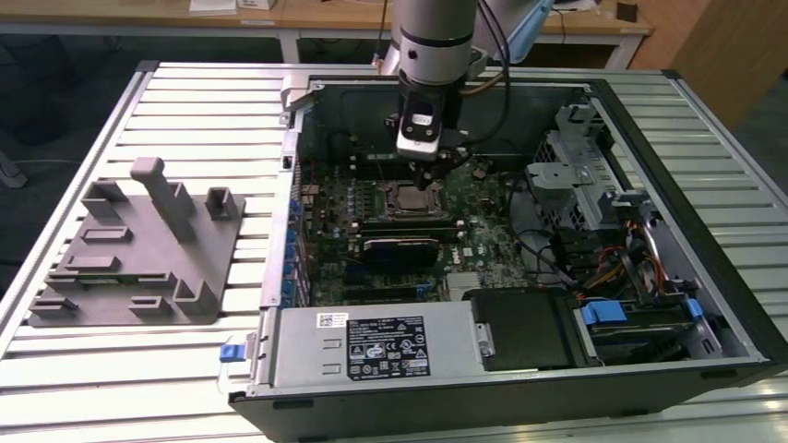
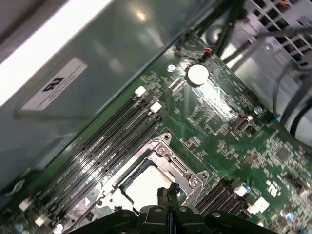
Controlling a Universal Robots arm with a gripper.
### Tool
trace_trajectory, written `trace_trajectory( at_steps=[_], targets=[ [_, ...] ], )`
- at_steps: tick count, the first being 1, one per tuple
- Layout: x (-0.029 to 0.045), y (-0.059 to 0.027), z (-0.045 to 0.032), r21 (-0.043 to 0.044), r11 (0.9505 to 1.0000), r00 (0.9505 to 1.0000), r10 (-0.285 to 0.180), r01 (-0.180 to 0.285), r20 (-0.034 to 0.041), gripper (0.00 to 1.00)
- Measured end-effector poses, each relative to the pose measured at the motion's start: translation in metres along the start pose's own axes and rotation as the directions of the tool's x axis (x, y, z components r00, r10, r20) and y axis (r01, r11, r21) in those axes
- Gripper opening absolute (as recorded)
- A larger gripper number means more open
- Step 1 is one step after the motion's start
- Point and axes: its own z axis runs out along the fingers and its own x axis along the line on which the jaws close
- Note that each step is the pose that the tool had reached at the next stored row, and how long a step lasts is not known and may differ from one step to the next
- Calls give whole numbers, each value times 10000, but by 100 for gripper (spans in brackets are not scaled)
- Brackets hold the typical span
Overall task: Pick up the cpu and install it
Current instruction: 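Close the cpu cover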
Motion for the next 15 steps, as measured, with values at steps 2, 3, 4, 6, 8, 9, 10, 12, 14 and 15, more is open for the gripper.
trace_trajectory(
  at_steps=[2,3,4,6,8,9,10,12,14,15],
  targets=[
    [0,0,2,-36,9974,9974,-717,717,0,11],
    [0,0,2,-44,9959,9959,-908,908,0,11],
    [0,0,3,-54,9941,9941,-1086,1086,1,11],
    [0,0,4,-71,9894,9894,-1449,1449,2,11],
    [0,0,4,-88,9836,9836,-1804,1804,4,11],
    [0,0,5,-97,9802,9802,-1979,1979,5,11],
    [0,0,5,-106,9764,9765,-2155,2155,7,11],
    [0,0,6,-122,9681,9682,-2503,2503,11,11],
    [1,0,7,-140,9583,9584,-2854,2854,14,11],
    [1,0,7,-148,9525,9526,-3043,3042,17,11]
  ],
)
